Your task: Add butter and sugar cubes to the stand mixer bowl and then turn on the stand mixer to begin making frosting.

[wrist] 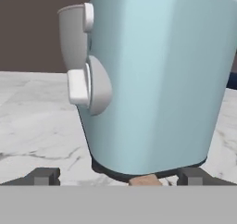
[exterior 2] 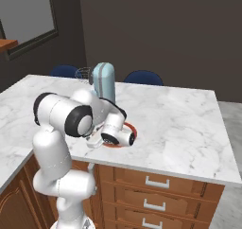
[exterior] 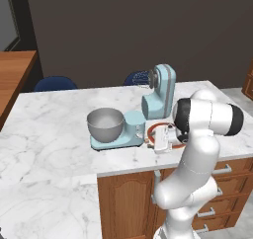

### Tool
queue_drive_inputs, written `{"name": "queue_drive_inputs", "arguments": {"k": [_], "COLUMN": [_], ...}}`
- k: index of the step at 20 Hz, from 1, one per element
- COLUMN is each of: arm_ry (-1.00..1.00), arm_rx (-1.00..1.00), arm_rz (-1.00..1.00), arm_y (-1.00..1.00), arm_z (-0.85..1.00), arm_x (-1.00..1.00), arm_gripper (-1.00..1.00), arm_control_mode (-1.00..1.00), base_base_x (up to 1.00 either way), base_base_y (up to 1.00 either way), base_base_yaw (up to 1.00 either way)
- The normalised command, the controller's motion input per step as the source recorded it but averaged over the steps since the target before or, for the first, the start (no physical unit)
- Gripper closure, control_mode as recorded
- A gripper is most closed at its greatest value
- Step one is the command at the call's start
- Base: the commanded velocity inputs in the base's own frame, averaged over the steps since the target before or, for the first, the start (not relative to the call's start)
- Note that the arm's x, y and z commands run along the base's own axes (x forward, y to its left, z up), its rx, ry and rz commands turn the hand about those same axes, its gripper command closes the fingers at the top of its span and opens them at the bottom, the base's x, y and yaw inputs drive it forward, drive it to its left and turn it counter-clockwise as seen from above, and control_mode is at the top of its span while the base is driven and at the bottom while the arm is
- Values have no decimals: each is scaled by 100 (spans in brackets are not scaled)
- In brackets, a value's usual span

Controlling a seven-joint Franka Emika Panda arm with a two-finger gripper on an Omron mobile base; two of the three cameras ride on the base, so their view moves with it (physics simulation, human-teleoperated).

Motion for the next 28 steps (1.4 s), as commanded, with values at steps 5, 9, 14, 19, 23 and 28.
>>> {"name": "queue_drive_inputs", "arguments": {"k": [5,9,14,19,23,28], "arm_ry": [1,3,4,5,8,13], "arm_rx": [0,0,0,0,0,-2], "arm_rz": [0,0,0,0,0,0], "arm_y": [2,0,0,0,0,0], "arm_z": [-15,-21,-22,-29,-50,-64], "arm_x": [24,22,25,23,15,14], "arm_gripper": [-100,-100,-100,-100,-100,-100], "arm_control_mode": [-100,-100,-100,-100,-100,-100], "base_base_x": [0,0,0,0,0,0], "base_base_y": [0,0,0,0,0,0], "base_base_yaw": [0,0,0,0,0,0]}}
